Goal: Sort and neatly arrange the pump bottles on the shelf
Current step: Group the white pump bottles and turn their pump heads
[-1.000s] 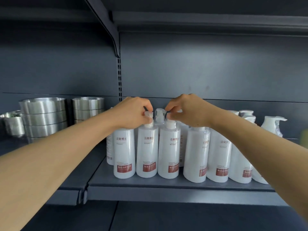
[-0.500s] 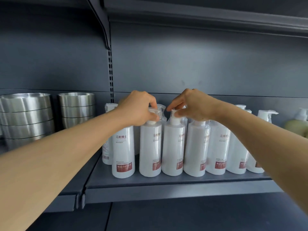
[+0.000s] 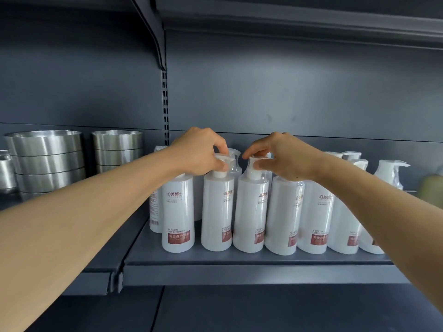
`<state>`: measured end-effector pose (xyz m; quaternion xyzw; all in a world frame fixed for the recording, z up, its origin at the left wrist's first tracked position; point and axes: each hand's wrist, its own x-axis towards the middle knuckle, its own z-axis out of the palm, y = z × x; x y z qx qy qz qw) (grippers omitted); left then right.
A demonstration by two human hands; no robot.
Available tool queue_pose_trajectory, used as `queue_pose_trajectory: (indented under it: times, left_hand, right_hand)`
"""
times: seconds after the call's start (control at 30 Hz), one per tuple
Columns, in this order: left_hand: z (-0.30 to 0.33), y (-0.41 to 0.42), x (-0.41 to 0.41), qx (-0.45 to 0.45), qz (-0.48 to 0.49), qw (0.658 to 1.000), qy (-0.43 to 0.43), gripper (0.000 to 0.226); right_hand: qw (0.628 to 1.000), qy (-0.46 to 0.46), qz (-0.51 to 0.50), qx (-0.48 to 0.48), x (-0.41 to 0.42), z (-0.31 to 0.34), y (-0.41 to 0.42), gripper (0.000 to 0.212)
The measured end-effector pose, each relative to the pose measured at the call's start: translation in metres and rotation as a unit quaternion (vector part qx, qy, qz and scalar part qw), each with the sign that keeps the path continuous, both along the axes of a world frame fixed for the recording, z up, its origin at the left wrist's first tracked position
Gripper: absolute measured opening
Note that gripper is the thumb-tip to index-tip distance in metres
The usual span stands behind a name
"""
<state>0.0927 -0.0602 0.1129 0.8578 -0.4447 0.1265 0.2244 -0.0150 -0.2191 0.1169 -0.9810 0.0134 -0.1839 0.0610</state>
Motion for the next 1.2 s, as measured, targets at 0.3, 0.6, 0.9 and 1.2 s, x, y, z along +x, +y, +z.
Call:
queue_pose_trajectory:
  times: [0.3, 0.6, 0.9, 1.2]
  left_hand:
    - [0.009, 0.008, 0.007, 0.076, -0.087, 0.992, 0.057, 0.022]
    - [0.015, 0.012, -0.004, 0.055, -0.022, 0.998, 0.022, 0.043]
    - [0.012, 0.005, -0.001, 0.02, -0.025, 0.999, 0.022, 0.024]
    - [0.014, 0.018, 0.002, -0.006, -0.007, 1.0, 0.025, 0.029]
  right_hand:
    - [1.0, 0.002, 0.003, 0.001, 0.0, 0.001, 0.0, 0.027]
    - [1.0, 0.01, 0.003, -0.007, -0.002, 0.003, 0.001, 0.028]
    - [1.0, -0.002, 0.008, 0.003, 0.0, 0.002, -0.001, 0.026]
    - [0.999, -0.024, 0.009, 0.029, -0.005, 0.01, 0.003, 0.029]
